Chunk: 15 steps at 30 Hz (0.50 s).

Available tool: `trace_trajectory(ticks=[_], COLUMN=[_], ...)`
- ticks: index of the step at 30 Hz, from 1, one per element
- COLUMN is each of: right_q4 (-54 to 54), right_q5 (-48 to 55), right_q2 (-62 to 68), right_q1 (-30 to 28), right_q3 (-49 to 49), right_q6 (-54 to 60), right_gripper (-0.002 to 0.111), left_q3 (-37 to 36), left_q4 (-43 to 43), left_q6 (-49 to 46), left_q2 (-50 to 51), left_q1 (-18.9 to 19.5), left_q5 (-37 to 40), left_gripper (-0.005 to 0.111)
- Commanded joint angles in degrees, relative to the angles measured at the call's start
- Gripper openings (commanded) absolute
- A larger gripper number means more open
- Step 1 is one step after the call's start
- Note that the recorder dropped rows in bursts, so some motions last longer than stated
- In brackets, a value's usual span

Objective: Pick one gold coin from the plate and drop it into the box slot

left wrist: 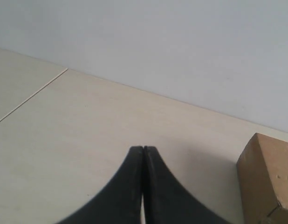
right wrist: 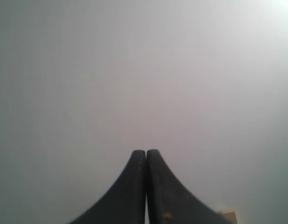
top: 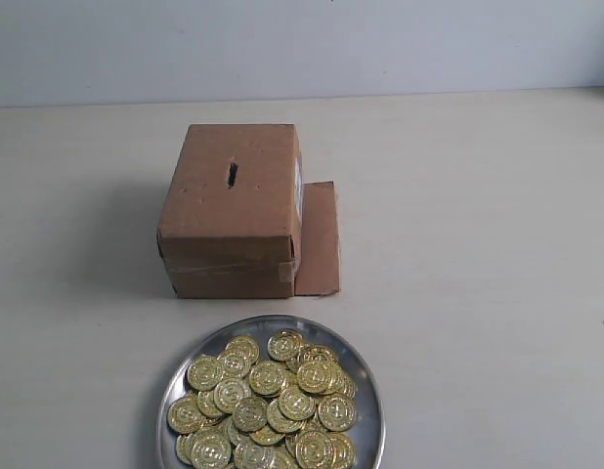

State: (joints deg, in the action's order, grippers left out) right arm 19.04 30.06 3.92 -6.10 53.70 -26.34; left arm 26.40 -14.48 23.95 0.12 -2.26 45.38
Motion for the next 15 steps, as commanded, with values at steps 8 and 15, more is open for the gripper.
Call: trace_trajectory(ticks=[8,15], right_q4=[-14.5,-14.5], right_q5=[-16.97,-18.13], right_q2=[1.41,1.41], right_q1=[-0.35,-0.35], right_q3=[-14.79,-23.39], right_q6=[0.19,0.19], right_gripper=[0.0,0.0], left_q3=[-7.93,-14.7], left_q4=[8.3,7.58], left_q6=[0.22,0.22], left_q2=[-0.12,-0.12], left_q1=[0.26,0.26], left_q5=[-19.77,-33.51], left_gripper=[0.0,0.0])
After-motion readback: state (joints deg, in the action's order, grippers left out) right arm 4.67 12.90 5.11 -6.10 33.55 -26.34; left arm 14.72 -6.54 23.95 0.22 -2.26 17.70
